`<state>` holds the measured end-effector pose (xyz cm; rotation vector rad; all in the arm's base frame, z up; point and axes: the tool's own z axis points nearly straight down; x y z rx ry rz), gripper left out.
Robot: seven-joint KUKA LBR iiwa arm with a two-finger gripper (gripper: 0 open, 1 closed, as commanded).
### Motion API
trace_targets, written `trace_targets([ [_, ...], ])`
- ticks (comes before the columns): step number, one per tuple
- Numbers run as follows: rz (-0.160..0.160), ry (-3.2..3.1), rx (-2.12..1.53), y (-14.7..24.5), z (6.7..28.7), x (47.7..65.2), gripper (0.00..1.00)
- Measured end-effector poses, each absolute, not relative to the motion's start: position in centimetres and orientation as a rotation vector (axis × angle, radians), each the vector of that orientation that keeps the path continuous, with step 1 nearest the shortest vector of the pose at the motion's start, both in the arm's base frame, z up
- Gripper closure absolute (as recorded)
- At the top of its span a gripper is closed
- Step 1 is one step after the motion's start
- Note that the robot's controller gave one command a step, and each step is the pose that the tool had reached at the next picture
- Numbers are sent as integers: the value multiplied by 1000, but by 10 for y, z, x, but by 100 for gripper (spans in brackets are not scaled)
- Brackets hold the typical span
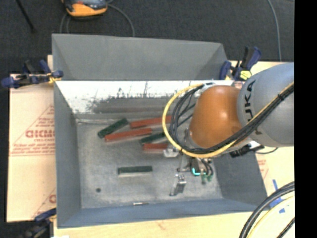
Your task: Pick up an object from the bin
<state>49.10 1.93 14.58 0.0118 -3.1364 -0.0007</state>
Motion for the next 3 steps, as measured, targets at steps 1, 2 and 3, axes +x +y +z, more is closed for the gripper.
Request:
trace_targets([
  [1, -1, -3144, 11, 19, 149, 493, 0],
  [2, -3, -3140, -209, 70, 91, 513, 0],
  [3, 1, -3138, -186, 88, 90, 521, 0],
])
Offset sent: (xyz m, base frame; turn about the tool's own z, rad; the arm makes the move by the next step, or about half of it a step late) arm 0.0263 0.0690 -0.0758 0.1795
